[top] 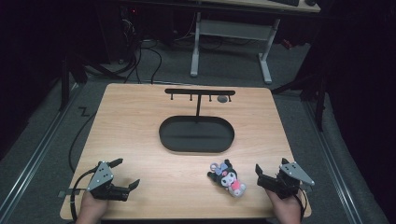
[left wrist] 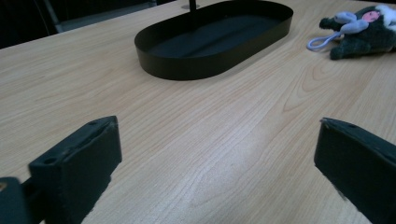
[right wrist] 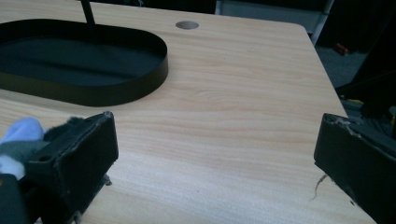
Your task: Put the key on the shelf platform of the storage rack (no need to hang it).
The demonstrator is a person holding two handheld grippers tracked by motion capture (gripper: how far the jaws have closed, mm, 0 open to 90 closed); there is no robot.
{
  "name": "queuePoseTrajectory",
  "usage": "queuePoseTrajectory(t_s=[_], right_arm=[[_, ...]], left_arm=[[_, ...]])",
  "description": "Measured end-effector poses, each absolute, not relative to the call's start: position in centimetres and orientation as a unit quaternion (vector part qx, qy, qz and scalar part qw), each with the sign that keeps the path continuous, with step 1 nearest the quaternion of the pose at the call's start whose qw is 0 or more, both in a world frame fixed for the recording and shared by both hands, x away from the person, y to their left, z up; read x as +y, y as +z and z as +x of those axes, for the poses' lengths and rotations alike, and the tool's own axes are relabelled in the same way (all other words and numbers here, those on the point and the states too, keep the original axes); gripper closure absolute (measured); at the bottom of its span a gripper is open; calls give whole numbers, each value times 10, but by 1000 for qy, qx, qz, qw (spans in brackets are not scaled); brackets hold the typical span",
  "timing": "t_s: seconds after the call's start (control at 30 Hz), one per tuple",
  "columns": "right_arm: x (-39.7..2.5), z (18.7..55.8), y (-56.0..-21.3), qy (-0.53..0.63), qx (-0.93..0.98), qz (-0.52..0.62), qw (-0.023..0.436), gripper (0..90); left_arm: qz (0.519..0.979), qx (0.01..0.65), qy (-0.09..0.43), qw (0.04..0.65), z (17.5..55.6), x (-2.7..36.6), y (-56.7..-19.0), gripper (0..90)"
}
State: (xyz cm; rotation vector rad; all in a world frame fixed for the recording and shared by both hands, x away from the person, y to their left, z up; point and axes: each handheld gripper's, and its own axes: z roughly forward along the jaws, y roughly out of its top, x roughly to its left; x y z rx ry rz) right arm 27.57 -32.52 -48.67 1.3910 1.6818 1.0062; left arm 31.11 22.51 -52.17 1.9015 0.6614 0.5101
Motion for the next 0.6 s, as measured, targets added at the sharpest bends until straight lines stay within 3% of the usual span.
queuePoseTrajectory(t_s=[0.6], right_arm=[[-317, 305, -480, 290, 728, 557, 273, 0]], left_arm=[[786, 272, 229, 505, 311, 225, -521, 5]])
